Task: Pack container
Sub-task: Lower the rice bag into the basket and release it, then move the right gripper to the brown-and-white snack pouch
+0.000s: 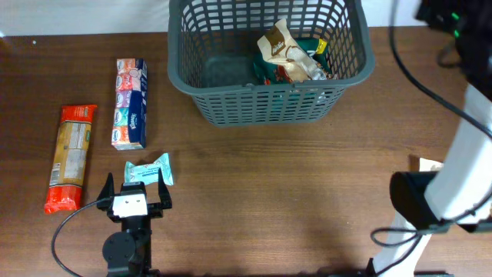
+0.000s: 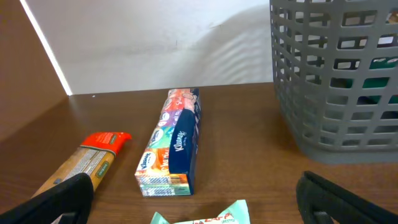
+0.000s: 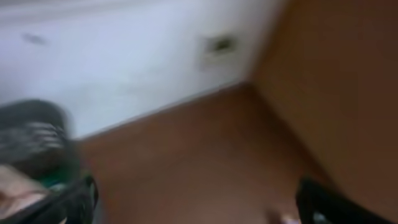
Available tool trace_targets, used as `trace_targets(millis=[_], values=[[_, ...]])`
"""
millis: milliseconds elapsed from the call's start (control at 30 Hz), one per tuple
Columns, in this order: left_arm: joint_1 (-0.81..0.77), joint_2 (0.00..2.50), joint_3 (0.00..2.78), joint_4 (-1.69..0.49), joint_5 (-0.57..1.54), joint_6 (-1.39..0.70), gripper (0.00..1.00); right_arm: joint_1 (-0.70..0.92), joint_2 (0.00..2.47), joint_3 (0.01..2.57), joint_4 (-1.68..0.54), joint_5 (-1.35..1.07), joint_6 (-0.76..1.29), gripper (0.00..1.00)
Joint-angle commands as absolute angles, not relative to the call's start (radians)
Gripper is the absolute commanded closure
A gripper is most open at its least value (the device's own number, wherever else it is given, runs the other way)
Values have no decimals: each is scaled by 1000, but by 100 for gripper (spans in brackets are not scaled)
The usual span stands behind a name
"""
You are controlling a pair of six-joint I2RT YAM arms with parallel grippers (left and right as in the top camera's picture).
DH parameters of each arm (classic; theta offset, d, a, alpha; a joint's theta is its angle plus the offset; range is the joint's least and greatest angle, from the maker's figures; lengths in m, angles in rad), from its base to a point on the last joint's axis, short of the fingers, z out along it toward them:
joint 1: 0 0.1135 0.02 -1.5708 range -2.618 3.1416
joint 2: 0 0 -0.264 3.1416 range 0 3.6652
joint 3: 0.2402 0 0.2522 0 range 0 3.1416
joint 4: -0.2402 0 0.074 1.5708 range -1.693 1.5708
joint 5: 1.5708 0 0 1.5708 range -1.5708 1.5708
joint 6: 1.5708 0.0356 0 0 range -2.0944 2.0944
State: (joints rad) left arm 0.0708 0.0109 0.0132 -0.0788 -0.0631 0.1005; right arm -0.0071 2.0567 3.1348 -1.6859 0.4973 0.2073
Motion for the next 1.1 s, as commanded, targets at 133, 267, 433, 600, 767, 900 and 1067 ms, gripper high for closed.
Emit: trace_targets(millis=[133,267,433,600,767,900,1067], values=[[73,5,9,-80,-56,92,1,-42,1982,3078,-1699,642,380,1],[73,5,9,-80,-56,92,1,-95,1965,3037,-1699,687,410,1],[73,5,9,-80,-56,92,1,-250,1965,2935,-1699,682,437,1],[73,5,9,-80,-56,92,1,-448,1965,2704,-1699,593,596,1],[73,5,9,-80,-56,92,1,-620,1965,2416,-1698,397,816,1],[73,5,9,-80,-56,92,1,-693,1965,2218,-1675,293,904,1],[73,5,9,-80,-56,92,1,-708,1965,2012,-1582,291,901,1]])
